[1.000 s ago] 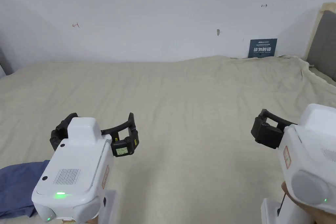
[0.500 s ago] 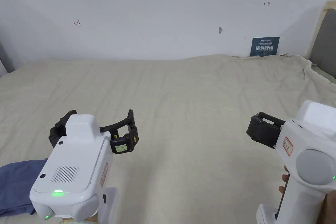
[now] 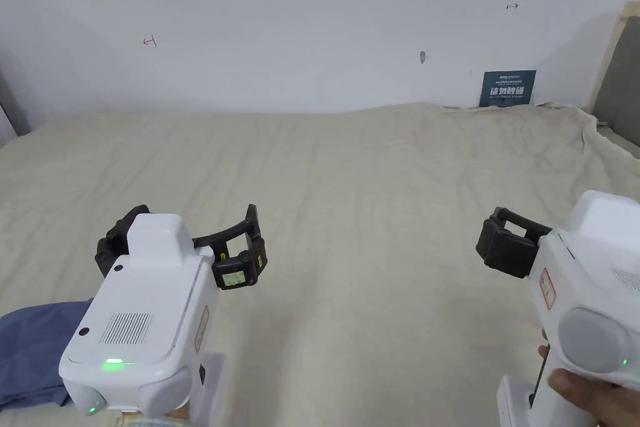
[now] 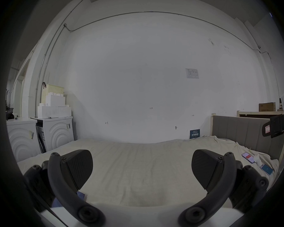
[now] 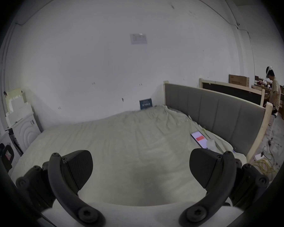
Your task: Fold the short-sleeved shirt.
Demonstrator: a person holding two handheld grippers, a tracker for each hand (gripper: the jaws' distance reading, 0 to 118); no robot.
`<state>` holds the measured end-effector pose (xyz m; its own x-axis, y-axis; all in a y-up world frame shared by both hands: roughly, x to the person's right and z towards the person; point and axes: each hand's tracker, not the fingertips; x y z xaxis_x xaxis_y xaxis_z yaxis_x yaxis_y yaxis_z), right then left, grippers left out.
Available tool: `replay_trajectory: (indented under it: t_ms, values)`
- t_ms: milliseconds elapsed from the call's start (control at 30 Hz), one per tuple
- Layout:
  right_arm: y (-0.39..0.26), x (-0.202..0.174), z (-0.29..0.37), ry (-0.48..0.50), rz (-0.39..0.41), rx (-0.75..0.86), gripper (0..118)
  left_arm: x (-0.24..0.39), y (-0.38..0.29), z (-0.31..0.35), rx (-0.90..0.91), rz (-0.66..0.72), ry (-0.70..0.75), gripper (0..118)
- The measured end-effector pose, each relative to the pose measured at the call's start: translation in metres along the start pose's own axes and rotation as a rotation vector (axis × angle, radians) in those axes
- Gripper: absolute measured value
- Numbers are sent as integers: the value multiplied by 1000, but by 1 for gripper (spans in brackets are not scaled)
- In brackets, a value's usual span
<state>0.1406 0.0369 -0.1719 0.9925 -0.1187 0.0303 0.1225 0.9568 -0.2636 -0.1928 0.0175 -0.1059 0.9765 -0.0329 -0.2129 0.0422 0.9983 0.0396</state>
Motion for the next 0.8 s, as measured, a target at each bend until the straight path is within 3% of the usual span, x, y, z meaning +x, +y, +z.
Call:
replay_trajectory:
  t_ms: [100, 333, 800]
  values:
    - [-3, 8, -1, 93, 8, 64, 116, 1, 0, 0, 3, -1, -1, 118]
    - [-10, 1, 10, 119, 101, 249, 116, 3, 0, 1, 16, 2, 7, 118]
    - [-7, -4, 22, 123, 114, 265, 117, 5, -1, 1, 19, 2, 8, 118]
